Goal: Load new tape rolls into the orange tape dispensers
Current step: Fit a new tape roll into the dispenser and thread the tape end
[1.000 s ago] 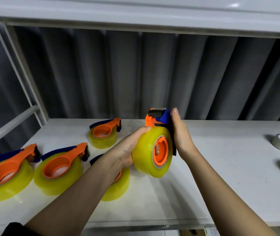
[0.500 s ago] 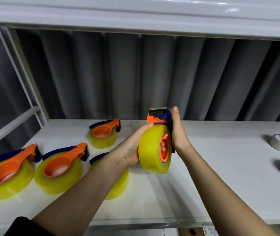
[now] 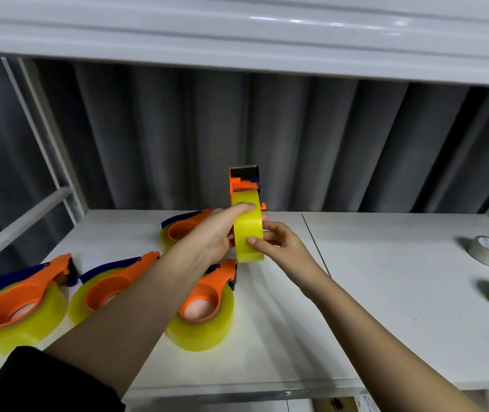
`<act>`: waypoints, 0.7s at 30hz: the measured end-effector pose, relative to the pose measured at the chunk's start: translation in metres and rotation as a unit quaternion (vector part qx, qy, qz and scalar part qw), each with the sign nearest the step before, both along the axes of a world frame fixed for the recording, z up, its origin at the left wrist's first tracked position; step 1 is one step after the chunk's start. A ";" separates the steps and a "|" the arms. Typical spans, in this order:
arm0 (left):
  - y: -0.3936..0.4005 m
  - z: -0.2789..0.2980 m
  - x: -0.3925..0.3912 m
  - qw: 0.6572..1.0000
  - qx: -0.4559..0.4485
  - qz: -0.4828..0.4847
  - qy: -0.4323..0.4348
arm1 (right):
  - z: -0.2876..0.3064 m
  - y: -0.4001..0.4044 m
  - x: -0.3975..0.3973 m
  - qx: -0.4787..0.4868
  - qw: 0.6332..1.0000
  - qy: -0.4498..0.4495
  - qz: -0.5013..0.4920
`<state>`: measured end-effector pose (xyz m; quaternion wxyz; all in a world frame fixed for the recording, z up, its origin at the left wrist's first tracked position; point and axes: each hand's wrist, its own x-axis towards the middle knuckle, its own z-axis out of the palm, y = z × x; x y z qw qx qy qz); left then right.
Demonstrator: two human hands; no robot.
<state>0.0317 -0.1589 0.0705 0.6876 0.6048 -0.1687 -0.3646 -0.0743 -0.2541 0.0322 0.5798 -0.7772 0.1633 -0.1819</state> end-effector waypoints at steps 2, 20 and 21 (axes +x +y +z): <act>0.007 0.004 0.009 1.000 -0.001 0.007 -0.008 | 0.005 0.006 0.008 -0.031 0.999 -0.016 -0.008; 0.134 0.019 0.104 0.935 0.057 -0.008 -0.350 | 0.052 0.107 0.115 0.153 0.987 -0.050 -0.015; 0.142 0.020 0.113 0.930 0.067 -0.011 -0.362 | 0.052 0.111 0.124 0.123 0.992 -0.022 -0.016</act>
